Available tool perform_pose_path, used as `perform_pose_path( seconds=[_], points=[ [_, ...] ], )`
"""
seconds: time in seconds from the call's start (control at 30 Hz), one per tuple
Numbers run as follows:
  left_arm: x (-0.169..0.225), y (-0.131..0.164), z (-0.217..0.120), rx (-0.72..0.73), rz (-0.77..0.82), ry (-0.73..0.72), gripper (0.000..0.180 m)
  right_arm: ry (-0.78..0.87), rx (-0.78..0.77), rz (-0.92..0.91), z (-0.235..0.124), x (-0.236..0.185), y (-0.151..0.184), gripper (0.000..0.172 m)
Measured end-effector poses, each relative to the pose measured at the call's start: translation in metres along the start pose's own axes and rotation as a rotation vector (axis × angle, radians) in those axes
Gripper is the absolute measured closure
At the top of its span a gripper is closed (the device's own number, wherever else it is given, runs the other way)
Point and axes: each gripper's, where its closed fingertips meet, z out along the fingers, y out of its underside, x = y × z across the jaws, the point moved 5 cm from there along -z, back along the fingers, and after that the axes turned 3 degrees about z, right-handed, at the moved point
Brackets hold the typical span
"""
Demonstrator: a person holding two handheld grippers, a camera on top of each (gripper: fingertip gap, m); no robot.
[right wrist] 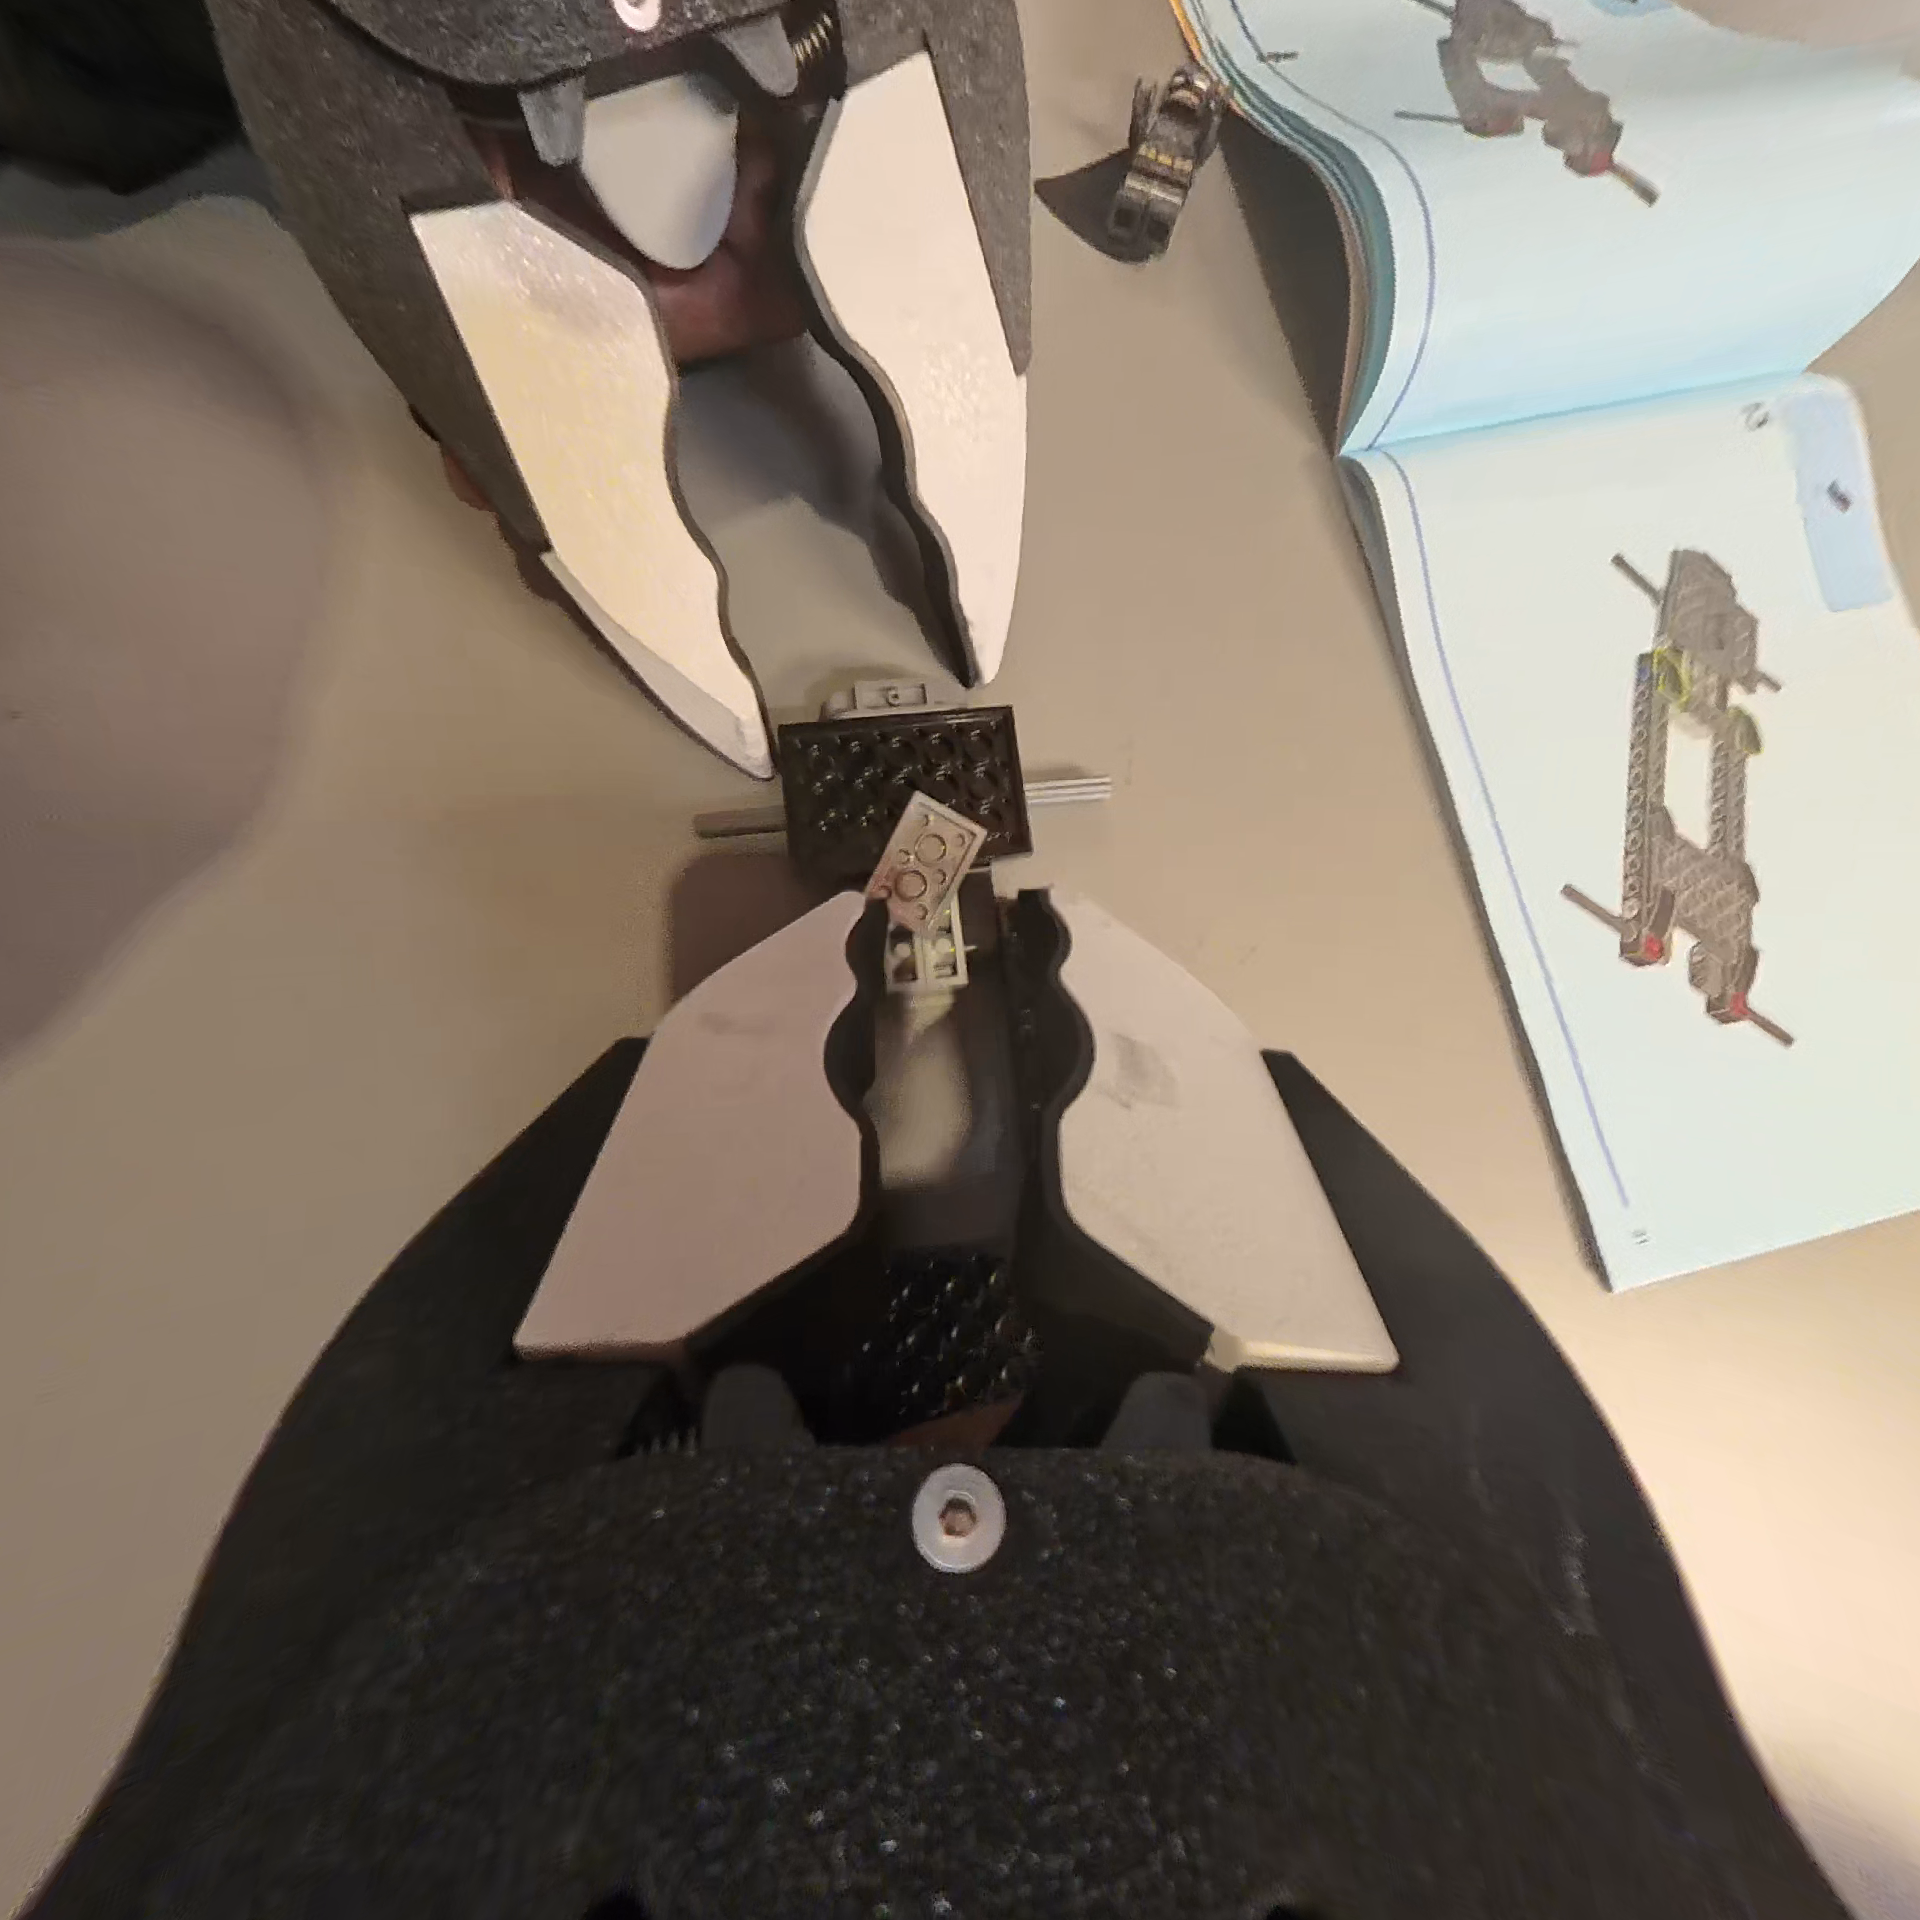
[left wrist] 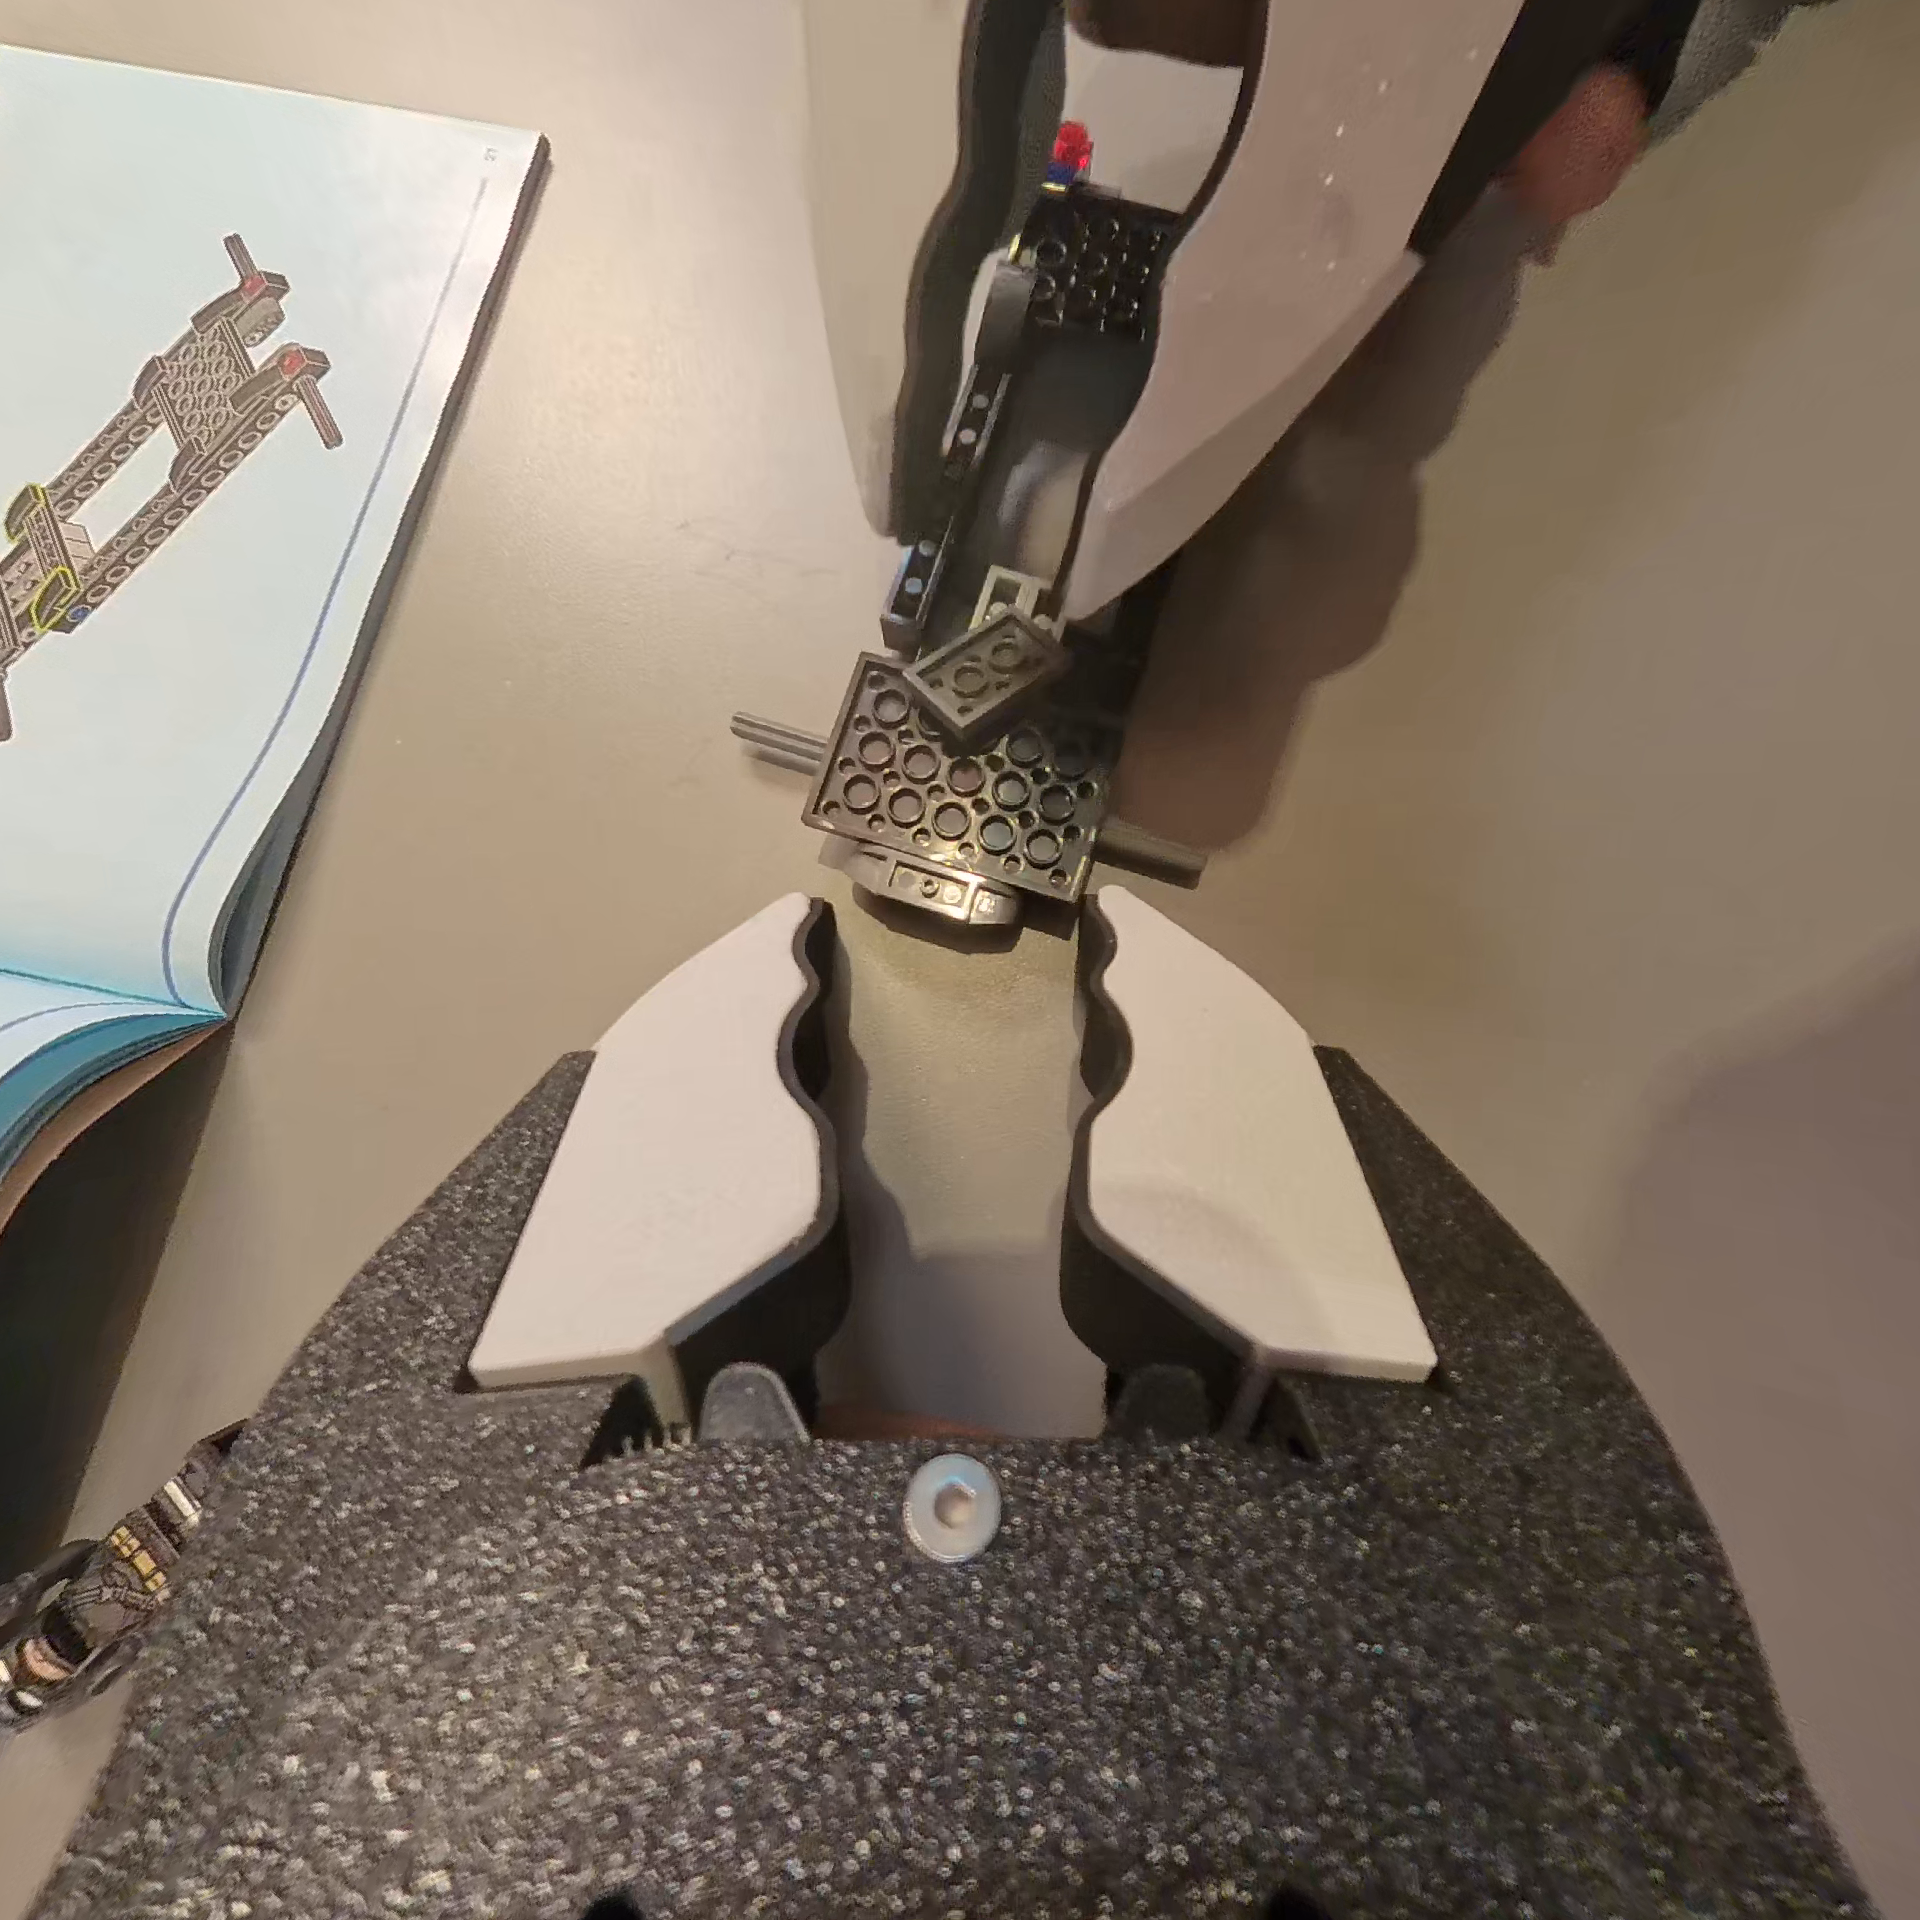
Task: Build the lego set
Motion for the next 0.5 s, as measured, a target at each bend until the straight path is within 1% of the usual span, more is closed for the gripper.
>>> perform_pose_path(
  seconds=[0.17, 0.37, 0.5],
  points=[
    [-0.001, 0.0, 0.0, 0.001, -0.002, -0.001, 0.135, -0.021, -0.048, 0.047, 0.004, -0.004, 0.006, 0.147],
    [0.0, 0.0, 0.0, 0.0, -0.001, -0.002, 0.135, -0.041, -0.058, 0.079, 0.011, -0.005, 0.005, 0.147],
    [0.0, 0.0, 0.0, 0.0, 0.0, -0.002, 0.135, -0.055, -0.061, 0.063, 0.015, -0.007, 0.003, 0.153]
  ],
)
